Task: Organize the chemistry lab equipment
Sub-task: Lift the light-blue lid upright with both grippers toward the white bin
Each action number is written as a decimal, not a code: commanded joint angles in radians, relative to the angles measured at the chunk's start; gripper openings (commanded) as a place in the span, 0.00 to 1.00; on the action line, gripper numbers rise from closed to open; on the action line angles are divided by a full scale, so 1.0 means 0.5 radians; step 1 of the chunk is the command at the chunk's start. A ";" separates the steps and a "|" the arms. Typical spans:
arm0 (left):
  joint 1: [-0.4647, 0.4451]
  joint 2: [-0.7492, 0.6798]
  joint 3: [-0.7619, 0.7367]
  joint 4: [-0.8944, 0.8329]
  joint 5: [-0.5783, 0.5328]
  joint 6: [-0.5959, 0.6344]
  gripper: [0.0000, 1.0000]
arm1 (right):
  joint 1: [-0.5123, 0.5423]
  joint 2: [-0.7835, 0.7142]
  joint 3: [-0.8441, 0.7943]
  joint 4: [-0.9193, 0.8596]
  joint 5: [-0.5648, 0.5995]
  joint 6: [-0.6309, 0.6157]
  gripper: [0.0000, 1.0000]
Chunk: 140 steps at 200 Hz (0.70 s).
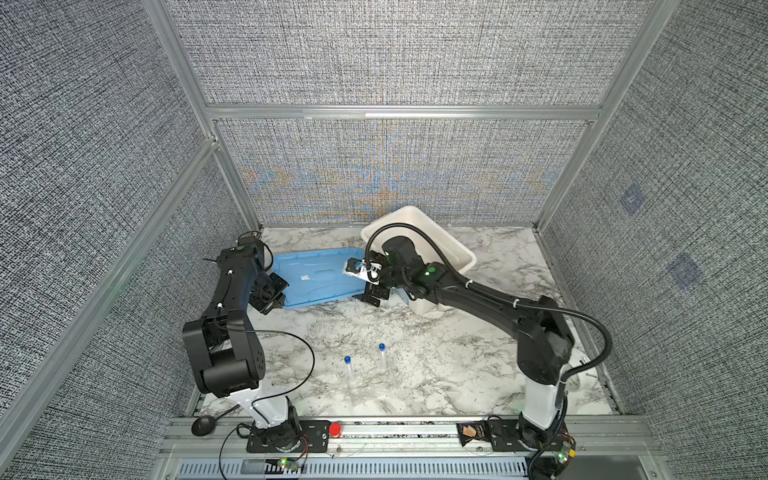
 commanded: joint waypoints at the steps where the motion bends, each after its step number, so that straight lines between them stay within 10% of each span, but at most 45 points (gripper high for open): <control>1: 0.000 -0.028 0.021 -0.124 0.174 -0.108 0.02 | 0.027 0.173 0.188 -0.299 -0.069 -0.422 0.99; 59: 0.001 -0.110 0.068 -0.253 0.195 -0.109 0.01 | 0.203 0.486 0.194 0.351 0.618 -0.865 0.98; 140: 0.006 -0.233 0.020 -0.288 0.407 -0.165 0.03 | 0.222 0.517 0.095 0.784 0.752 -0.947 0.69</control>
